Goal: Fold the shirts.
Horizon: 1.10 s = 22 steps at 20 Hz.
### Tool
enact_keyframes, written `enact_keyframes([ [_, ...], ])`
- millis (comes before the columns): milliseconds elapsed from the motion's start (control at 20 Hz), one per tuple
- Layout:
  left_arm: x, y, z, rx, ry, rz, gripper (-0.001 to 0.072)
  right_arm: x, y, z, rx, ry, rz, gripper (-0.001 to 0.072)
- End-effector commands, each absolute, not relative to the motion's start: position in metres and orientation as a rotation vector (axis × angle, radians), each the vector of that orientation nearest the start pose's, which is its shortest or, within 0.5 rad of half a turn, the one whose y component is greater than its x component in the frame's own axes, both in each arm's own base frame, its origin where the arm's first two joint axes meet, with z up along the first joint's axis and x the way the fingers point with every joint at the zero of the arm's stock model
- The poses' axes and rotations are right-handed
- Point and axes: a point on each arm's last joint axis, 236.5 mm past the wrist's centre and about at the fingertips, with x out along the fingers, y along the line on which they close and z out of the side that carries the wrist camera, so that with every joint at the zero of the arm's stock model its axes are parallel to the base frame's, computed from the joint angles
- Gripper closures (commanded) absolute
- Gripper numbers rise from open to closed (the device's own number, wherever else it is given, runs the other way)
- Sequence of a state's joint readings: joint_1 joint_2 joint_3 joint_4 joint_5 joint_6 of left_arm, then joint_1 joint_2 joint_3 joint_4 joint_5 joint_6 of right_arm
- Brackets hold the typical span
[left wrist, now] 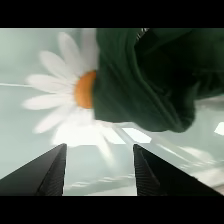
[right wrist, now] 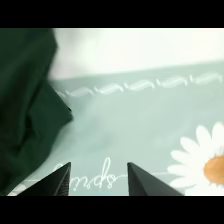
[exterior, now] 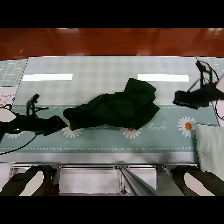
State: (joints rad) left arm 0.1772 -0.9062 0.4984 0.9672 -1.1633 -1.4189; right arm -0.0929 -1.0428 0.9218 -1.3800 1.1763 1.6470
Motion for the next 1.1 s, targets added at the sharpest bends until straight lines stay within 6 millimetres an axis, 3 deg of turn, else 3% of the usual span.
enact_keyframes([
  [0,0.248,-0.127,-0.057,-0.942,1.357,-0.385,0.0200,0.277,0.005,-0.030,0.556,1.286,-0.008,0.0304],
  [100,0.263,-0.132,-0.067,-0.970,1.325,-0.363,0.0200,0.268,0.010,-0.043,0.600,1.301,0.013,0.0304],
  [300,0.266,-0.151,-0.093,-0.862,1.358,-0.360,0.0202,0.273,0.022,-0.049,0.634,1.268,0.065,0.0304],
  [350,0.269,-0.157,-0.092,-0.841,1.362,-0.381,0.0265,0.278,0.027,-0.048,0.623,1.248,0.110,0.0301],
  [400,0.273,-0.160,-0.089,-0.830,1.358,-0.395,0.0522,0.282,0.031,-0.048,0.622,1.239,0.144,0.0296],
  [450,0.279,-0.161,-0.085,-0.818,1.345,-0.409,0.0683,0.284,0.034,-0.051,0.641,1.242,0.152,0.0296],
  [650,0.297,-0.163,-0.067,-0.800,1.297,-0.440,0.0687,0.299,0.050,-0.073,0.805,1.271,0.183,0.0299],
  [800,0.298,-0.163,-0.066,-0.800,1.294,-0.443,0.0687,0.318,0.059,-0.086,0.910,1.258,0.208,0.0300],
  [1050,0.298,-0.163,-0.066,-0.800,1.294,-0.443,0.0687,0.339,0.093,-0.100,0.846,1.321,0.297,0.0305],
])
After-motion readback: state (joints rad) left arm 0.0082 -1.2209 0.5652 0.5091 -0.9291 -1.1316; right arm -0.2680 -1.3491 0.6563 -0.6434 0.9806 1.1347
